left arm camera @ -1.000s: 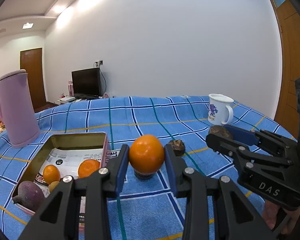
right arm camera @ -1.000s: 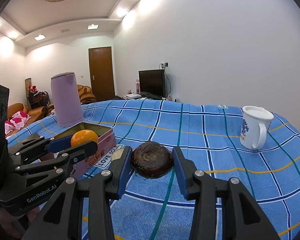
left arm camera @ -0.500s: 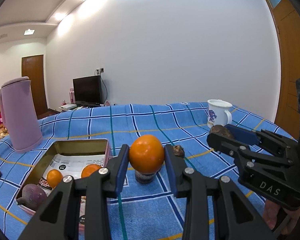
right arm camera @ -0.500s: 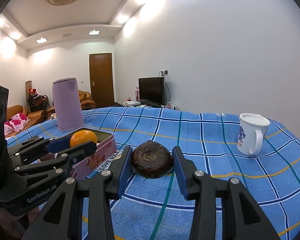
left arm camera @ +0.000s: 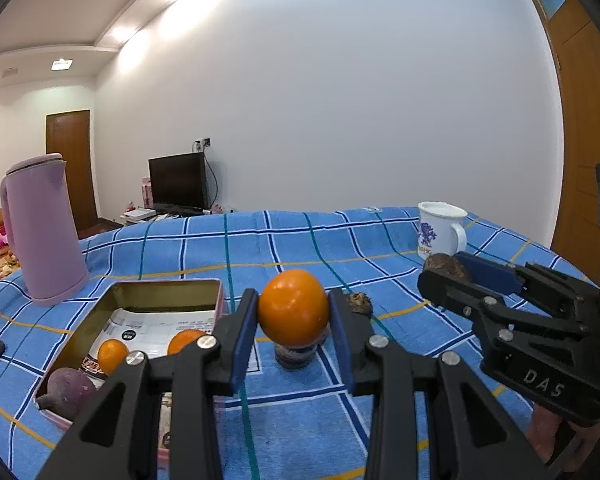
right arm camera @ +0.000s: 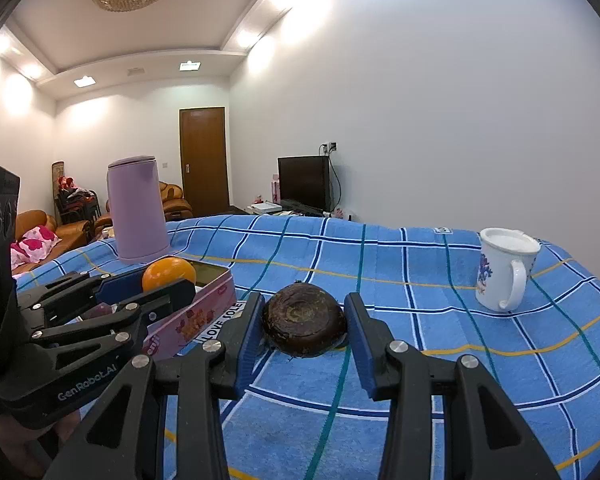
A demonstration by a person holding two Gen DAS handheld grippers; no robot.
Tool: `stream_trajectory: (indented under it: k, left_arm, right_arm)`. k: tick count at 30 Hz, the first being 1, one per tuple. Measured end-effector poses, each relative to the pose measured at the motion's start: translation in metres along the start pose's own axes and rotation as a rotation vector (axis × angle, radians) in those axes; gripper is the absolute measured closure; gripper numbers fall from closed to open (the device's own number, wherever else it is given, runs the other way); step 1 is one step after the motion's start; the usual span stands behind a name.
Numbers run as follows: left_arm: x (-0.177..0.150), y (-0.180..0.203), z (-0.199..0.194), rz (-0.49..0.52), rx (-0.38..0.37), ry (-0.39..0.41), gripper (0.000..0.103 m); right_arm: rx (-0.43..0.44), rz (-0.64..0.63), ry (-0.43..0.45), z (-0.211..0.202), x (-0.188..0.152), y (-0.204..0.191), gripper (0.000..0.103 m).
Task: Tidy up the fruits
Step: 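Lift and carry the orange and brown fruit toward the tin box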
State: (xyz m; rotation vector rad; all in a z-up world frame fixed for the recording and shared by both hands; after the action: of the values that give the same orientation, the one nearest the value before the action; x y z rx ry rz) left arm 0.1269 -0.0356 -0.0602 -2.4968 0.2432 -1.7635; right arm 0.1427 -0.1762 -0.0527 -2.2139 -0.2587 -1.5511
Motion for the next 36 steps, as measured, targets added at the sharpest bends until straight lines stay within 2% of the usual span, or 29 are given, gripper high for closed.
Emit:
stream_trajectory:
  k: [36]
  left_arm:
    - [-0.025,-0.082,0.009,-0.064,0.137,-0.101,0.066]
  right_arm:
    - [0.109,-0.083,-0.066,0.04,-0.013,-0.077,0.06]
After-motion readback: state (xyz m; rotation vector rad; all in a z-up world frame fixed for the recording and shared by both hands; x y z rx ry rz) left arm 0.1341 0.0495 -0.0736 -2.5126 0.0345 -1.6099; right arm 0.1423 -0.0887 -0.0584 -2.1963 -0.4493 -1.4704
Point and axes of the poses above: each gripper's, at about its wrist camera, not at the fingertips, and z roughly the way its jaws point, y to its right, x to its top, the point moved 9 cm from there along z, roughly the way its jaws point, and after that the axes turned 10 degrees about z, right-handed, at the moved point
